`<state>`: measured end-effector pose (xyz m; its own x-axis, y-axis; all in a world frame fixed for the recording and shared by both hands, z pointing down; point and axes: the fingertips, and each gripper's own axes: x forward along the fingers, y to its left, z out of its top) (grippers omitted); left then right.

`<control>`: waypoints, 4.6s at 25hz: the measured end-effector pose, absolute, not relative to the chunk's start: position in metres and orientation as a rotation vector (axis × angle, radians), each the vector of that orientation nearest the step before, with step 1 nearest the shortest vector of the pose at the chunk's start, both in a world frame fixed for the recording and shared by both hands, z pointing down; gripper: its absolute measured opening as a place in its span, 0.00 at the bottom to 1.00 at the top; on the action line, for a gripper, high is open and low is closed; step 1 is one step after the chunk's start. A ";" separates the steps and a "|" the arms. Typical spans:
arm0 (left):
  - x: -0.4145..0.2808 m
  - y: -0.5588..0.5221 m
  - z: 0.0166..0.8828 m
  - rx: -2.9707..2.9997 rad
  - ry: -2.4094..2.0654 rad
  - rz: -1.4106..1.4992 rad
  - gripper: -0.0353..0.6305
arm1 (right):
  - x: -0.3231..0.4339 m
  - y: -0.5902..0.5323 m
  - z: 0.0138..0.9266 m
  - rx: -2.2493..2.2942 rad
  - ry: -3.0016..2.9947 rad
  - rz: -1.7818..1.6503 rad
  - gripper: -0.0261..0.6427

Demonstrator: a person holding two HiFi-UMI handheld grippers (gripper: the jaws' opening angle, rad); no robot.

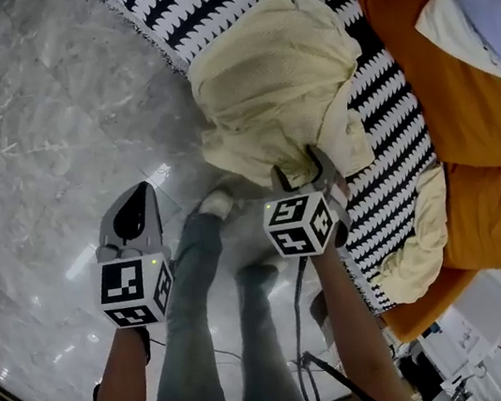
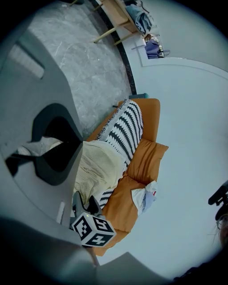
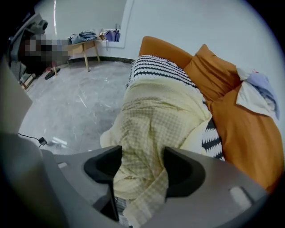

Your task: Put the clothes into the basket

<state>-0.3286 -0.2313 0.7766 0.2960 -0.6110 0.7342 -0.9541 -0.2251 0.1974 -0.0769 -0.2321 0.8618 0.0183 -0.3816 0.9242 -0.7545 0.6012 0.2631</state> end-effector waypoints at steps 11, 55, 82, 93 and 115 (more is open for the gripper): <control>-0.330 -0.231 0.795 1.911 -1.392 0.688 0.04 | -0.076 -0.238 0.895 0.910 -1.561 0.451 0.45; -0.216 -0.269 0.460 2.176 -1.370 0.432 0.04 | -0.014 -0.237 0.455 1.561 -1.885 0.707 0.12; -0.004 -0.251 0.237 2.796 -0.959 0.228 0.04 | 0.145 -0.151 0.236 2.138 -1.742 0.482 0.12; 0.124 -0.176 0.241 2.934 -0.471 0.267 0.04 | 0.225 -0.035 0.238 2.426 -1.405 0.565 0.12; 0.287 0.161 0.244 2.962 0.421 0.305 0.04 | 0.281 0.311 0.235 2.796 -0.720 0.682 0.12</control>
<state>0.2873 0.1606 0.2437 0.9405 0.2880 0.1801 0.2609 -0.9520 0.1600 0.2808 0.3110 0.2347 0.7781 -0.4142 0.4722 -0.4942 -0.8677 0.0534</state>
